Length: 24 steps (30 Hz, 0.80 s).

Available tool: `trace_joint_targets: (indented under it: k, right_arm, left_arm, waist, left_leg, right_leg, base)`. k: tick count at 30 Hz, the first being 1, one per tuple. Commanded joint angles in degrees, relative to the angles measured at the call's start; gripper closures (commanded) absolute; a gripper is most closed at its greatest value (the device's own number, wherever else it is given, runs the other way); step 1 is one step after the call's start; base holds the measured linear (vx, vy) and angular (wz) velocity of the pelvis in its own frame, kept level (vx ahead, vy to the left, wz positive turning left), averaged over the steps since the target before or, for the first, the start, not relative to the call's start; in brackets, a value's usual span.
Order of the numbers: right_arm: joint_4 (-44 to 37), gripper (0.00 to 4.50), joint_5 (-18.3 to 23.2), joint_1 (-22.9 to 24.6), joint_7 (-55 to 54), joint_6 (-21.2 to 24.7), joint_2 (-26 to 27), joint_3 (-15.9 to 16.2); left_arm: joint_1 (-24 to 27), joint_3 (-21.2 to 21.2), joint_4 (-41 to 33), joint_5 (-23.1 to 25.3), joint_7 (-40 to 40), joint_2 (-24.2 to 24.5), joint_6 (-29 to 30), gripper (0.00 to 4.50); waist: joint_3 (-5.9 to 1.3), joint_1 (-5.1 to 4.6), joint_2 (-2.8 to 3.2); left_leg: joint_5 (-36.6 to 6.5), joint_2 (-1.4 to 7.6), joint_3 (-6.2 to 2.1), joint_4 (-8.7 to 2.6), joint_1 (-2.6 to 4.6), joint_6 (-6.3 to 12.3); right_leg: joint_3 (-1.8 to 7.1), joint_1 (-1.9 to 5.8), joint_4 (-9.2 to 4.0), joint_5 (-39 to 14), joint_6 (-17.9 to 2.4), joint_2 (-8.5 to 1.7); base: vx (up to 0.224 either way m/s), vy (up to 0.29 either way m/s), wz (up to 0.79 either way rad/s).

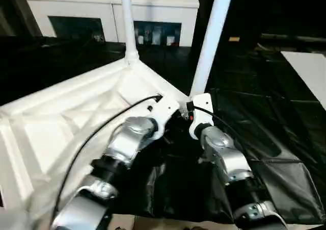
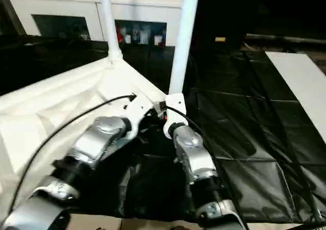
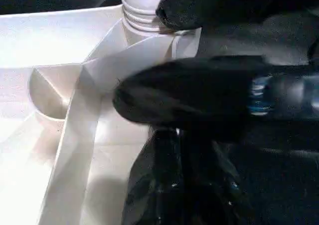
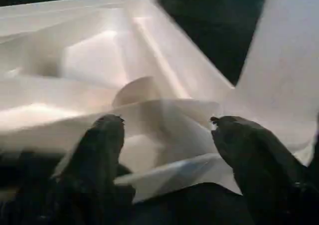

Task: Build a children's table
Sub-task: Rotate leg to tighten

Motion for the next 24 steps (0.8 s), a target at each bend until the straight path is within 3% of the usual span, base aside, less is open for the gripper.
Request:
trace_joint_targets:
  k: [1, 6, 12, 15, 24]
  right_arm:
    - [-1.29, 0.99, -0.35, 0.06, 0.55, 0.49, -5.11, -4.69]
    - [-5.08, 0.99, 1.94, 1.73, 10.59, -1.02, -11.83, -3.68]
    - [-11.89, 0.99, 3.84, 5.60, 25.08, -1.49, -21.64, -1.02]
    - [-13.96, 0.99, 4.06, 6.84, 29.26, -1.48, -25.96, -0.70]
    - [-14.35, 0.99, 4.25, 7.00, 30.53, -1.64, -29.69, -1.57]
  left_arm:
    - [1.49, -2.24, -4.94, -2.21, -8.70, 2.01, -3.13, 4.50]
    - [3.57, -4.34, -8.32, -3.96, -18.32, 7.45, -4.52, 4.50]
    - [4.39, -5.48, -9.26, -4.16, -24.12, 13.15, -6.48, 4.50]
    - [4.60, -6.53, -9.79, -4.04, -27.90, 16.19, -7.67, 4.50]
    - [5.61, -8.86, -10.41, -3.13, -31.03, 19.34, -11.05, 4.50]
  waist:
    - [-3.74, 0.24, 0.18]
    - [-3.64, 0.26, 0.31]
    - [-3.16, 1.39, 0.10]
    - [-3.18, 1.70, 0.13]
    - [-3.23, 1.87, -0.08]
  left_leg:
    - [-5.18, 1.59, -0.21, -3.50, 0.07, 5.21]
    - [-6.04, 1.80, -0.08, -3.45, 0.23, 4.94]
    - [-8.67, 2.05, 0.10, -3.51, 0.53, 4.41]
    - [-8.47, 2.15, 0.05, -3.52, 0.58, 4.09]
    - [-8.78, 1.99, 0.03, -3.33, 0.48, 3.25]
  right_leg:
    - [1.58, 4.18, -2.46, 2.63, -14.34, -3.23]
    - [1.63, 4.23, -2.31, 2.56, -15.51, -3.33]
    - [1.75, 3.82, -2.78, -3.78, -14.32, -3.31]
    - [1.74, 3.79, -2.66, -4.26, -13.84, -3.35]
    - [1.76, 3.71, -2.72, -6.61, -12.98, -3.33]
  base:
    - [0.000, 0.000, 0.00]
    - [0.000, 0.000, 0.00]
    - [0.000, 0.000, 0.00]
    - [0.000, 0.000, 0.00]
    - [0.000, 0.000, 0.00]
